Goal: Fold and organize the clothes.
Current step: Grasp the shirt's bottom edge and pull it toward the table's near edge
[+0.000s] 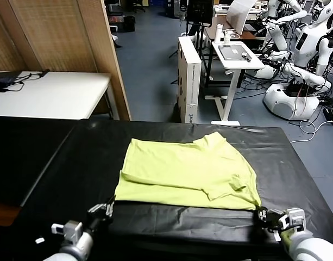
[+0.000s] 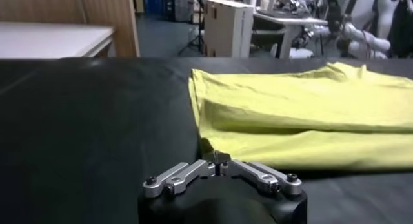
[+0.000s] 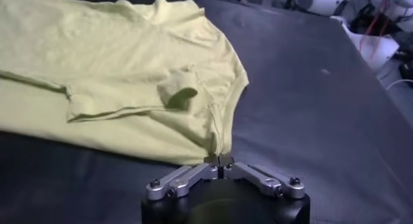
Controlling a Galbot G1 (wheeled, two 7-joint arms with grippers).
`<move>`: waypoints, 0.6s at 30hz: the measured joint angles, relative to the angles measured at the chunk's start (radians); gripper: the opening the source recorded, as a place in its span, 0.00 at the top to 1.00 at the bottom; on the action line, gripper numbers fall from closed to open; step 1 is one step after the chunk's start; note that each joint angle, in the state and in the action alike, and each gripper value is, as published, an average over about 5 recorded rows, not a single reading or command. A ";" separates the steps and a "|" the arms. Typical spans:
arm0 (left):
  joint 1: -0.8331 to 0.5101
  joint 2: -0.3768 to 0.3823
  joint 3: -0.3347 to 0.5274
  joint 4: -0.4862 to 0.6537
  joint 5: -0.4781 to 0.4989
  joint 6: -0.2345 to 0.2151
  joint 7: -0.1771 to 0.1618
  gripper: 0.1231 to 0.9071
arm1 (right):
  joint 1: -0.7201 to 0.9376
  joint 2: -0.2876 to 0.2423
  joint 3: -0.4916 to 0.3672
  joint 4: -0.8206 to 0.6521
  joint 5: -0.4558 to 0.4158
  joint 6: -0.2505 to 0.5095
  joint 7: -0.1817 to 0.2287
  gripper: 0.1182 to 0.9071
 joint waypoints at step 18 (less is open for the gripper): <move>0.120 -0.006 -0.081 -0.043 -0.007 -0.012 0.001 0.97 | -0.004 -0.004 -0.003 0.030 -0.007 -0.009 -0.013 0.50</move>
